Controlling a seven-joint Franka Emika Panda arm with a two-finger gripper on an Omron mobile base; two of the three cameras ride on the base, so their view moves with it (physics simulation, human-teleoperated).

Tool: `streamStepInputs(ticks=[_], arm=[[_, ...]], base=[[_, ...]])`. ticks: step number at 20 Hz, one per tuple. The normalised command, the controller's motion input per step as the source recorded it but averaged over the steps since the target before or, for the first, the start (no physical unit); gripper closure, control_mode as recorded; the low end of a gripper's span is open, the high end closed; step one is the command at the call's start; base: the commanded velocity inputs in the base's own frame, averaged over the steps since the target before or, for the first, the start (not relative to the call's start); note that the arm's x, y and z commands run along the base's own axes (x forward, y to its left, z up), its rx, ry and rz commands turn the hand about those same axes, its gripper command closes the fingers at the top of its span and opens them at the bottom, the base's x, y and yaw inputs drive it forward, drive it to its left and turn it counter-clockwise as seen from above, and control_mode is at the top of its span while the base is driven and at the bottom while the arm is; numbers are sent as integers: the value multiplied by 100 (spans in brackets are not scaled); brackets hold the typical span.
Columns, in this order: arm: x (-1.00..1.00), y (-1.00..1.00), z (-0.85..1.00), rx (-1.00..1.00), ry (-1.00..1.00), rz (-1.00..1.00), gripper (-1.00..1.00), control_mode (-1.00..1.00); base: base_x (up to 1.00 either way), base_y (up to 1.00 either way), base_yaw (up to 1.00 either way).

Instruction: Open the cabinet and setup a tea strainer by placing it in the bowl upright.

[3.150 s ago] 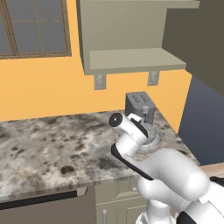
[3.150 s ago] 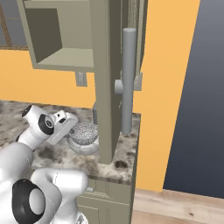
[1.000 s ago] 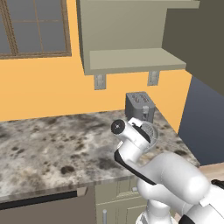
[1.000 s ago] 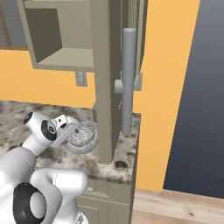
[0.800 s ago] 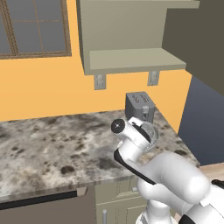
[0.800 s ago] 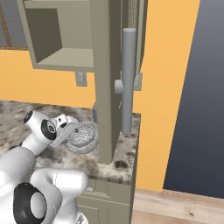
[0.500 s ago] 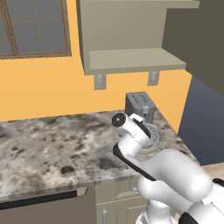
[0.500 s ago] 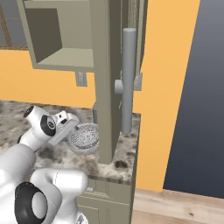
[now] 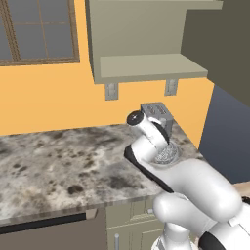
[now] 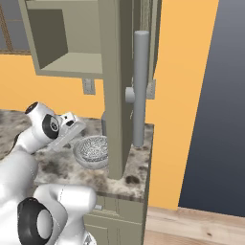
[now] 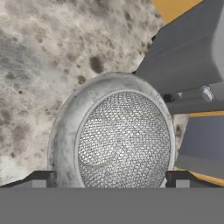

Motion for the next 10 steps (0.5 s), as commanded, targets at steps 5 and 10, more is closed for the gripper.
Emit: streamStepInputs(ticks=[5,10], arm=[[-17,6,36,25,0,-8,-100,-100],[-34,4,47,19,6,-28,-100,-100]], base=[[0,0,0],[0,0,0]])
